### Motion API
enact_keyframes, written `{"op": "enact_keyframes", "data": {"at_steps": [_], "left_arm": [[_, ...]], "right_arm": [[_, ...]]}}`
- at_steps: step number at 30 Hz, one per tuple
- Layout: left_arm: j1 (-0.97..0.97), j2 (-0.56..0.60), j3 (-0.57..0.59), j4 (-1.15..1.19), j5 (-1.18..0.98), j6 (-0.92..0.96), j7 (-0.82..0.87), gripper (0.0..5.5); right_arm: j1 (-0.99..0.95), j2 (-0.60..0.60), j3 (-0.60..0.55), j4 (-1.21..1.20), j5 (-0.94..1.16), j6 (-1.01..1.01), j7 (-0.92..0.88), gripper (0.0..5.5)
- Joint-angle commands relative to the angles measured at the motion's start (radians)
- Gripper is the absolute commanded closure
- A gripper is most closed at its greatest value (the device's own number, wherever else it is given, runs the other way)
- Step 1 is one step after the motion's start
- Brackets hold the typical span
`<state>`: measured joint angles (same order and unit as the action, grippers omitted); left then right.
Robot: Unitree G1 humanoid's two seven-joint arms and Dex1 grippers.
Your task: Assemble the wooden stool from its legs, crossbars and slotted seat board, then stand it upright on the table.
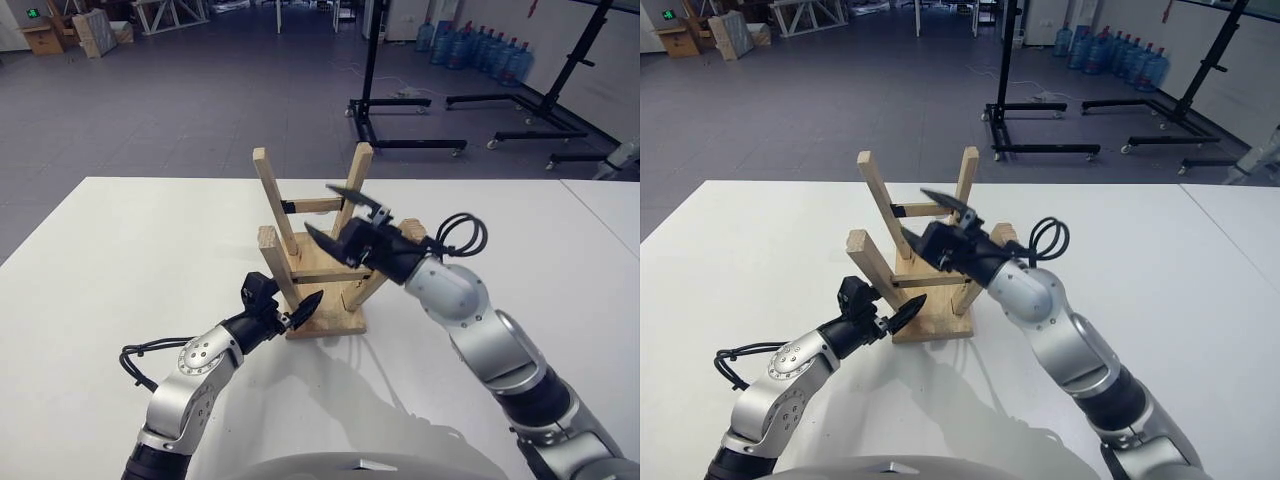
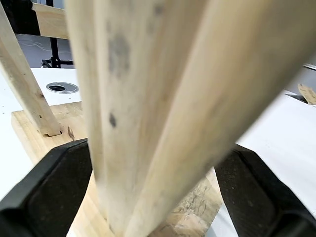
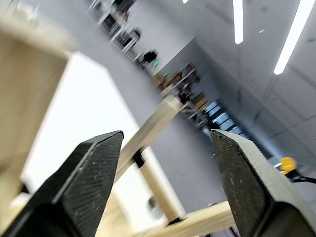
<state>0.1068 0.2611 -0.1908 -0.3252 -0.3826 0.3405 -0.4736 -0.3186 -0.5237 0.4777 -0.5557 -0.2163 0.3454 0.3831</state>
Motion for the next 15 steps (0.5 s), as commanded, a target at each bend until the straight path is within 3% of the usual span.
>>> {"op": "enact_keyframes", "data": {"at_steps": [1, 9, 11, 15], "left_arm": [[-0.001, 0.022, 0.01, 0.018, 0.018, 0.01, -0.013, 1.54], [-0.021, 0.014, 0.026, 0.052, 0.034, -0.012, -0.012, 1.54], [-0.024, 0.009, 0.03, 0.069, 0.043, -0.025, -0.01, 1.54], [-0.033, -0.001, 0.043, 0.098, 0.06, -0.052, -0.005, 1.54]], "right_arm": [[0.065, -0.053, 0.06, 0.086, -0.065, 0.012, 0.083, 2.23], [0.035, -0.035, 0.023, 0.145, -0.085, -0.094, 0.116, 2.23], [-0.001, 0.004, -0.041, 0.144, -0.052, -0.164, 0.075, 2.23], [-0.079, 0.105, -0.241, 0.041, 0.221, -0.239, 0.085, 2.23]]}}
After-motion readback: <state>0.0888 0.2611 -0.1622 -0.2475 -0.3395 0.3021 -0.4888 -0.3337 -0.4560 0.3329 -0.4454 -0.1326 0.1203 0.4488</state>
